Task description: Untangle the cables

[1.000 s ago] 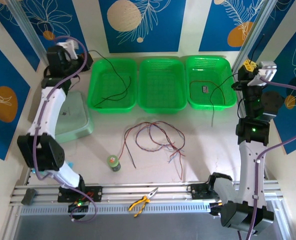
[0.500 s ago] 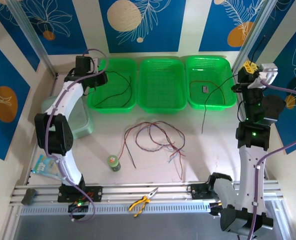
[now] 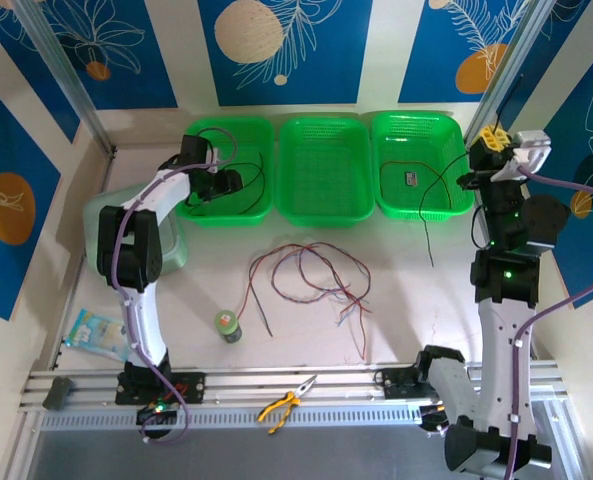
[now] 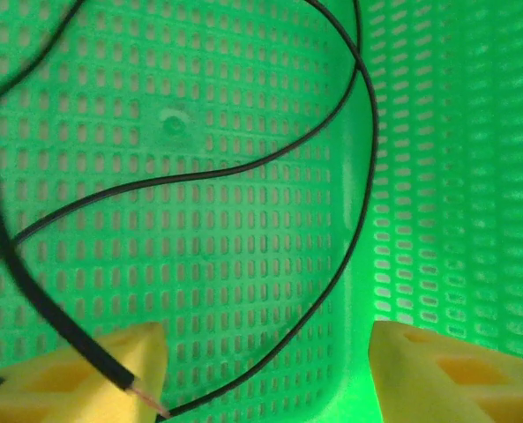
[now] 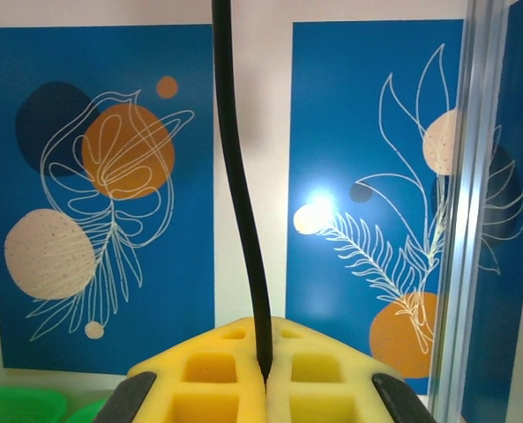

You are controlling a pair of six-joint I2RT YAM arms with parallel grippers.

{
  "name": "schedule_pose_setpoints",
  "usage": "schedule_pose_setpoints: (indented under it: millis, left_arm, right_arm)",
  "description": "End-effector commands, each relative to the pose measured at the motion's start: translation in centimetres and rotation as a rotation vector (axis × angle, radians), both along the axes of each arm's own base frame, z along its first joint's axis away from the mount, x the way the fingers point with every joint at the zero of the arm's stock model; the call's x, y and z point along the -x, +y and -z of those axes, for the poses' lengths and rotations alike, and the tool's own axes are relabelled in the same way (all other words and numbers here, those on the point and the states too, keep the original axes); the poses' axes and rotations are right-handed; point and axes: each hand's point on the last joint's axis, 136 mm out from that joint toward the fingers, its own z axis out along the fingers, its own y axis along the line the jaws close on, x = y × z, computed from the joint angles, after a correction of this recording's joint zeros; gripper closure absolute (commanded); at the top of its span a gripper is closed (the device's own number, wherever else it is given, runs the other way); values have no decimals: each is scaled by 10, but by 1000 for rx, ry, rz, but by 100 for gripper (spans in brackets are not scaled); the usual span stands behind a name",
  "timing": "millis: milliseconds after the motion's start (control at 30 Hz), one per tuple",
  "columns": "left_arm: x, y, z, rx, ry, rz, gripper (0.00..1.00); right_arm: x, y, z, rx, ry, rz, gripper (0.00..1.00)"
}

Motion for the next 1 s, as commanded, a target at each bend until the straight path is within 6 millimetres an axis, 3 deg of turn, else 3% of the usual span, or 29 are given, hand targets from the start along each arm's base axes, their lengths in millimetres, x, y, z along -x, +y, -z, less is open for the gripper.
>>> schedule_pose_setpoints:
  millis: [0,133,367,500,633,700,767,833,900,967]
  left_arm:
    - [-4,-3,-39,31,-89,13,18]
    - [0,3,-75,-1,-187,20,7]
    - [17,13,-140,-24,-335,4,6]
    - [30,21,-177,-35,-412,-14,6]
    - [43,24,-201,-22,-446,-9,0]
    - [45,15,-195,19,-409,32,0]
    - [38,8,-177,44,-328,63,0]
    - [24,-1,-150,72,-224,98,0]
    - [14,-4,-136,71,-165,123,0]
    - [9,-4,-138,66,-176,121,0]
  right_arm:
    - [9,7,-11,8,-28,-9,100]
    - [12,21,-21,22,-48,-48,100]
    - [20,59,-54,55,-91,-144,100]
    - [26,95,-78,60,-140,-266,100]
    - [24,139,-95,100,-182,-393,100]
    - [20,160,-100,130,-206,-435,100]
    - [14,177,-102,147,-215,-464,100]
    - [8,187,-102,145,-223,-474,100]
    - [2,193,-99,128,-218,-481,100]
    - [-5,198,-95,102,-194,-497,100]
